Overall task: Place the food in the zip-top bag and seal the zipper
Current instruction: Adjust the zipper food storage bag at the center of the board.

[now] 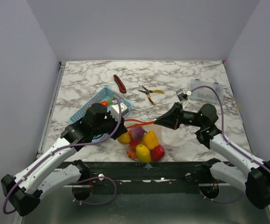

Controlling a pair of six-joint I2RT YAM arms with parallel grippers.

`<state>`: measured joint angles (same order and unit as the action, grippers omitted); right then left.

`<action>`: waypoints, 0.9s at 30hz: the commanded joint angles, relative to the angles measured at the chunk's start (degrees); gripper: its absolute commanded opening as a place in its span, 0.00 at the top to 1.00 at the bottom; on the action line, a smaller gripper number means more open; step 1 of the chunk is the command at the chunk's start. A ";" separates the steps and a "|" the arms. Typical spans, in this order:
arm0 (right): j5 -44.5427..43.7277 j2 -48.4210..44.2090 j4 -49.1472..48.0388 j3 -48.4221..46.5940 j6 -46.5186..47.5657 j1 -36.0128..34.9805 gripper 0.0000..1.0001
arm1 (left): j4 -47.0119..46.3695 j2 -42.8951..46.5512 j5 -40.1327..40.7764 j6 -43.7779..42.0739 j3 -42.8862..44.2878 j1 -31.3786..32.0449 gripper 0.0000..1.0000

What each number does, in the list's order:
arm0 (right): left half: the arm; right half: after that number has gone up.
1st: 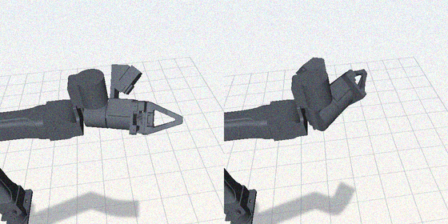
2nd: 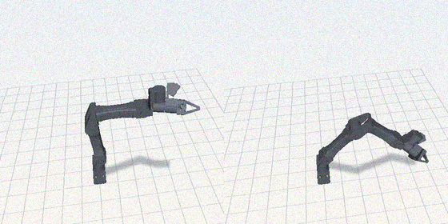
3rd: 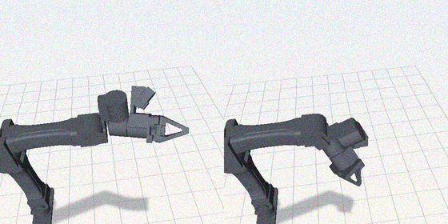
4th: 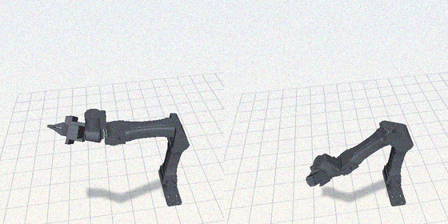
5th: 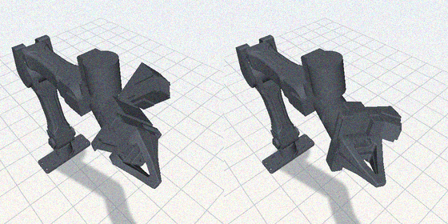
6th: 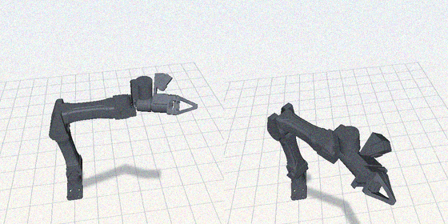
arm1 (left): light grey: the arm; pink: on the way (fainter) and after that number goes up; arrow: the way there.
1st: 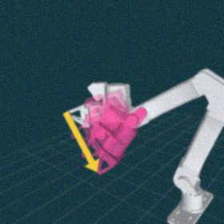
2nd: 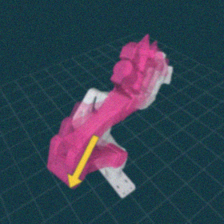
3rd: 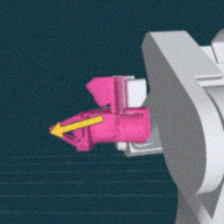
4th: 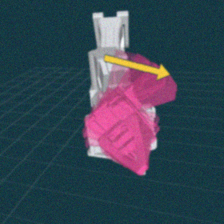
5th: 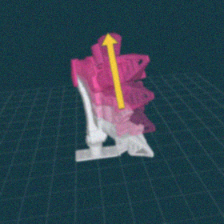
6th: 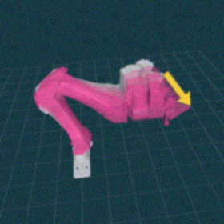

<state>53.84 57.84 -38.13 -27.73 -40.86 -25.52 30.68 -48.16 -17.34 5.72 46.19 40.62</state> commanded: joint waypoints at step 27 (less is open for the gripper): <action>-4.02 -6.76 13.05 -0.94 8.34 -0.05 1.00 | 12.46 -4.83 -1.13 1.95 17.85 3.15 1.00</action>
<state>44.69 54.24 -24.10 -24.51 -33.61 -25.58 42.92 -56.14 -18.13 9.32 58.02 43.53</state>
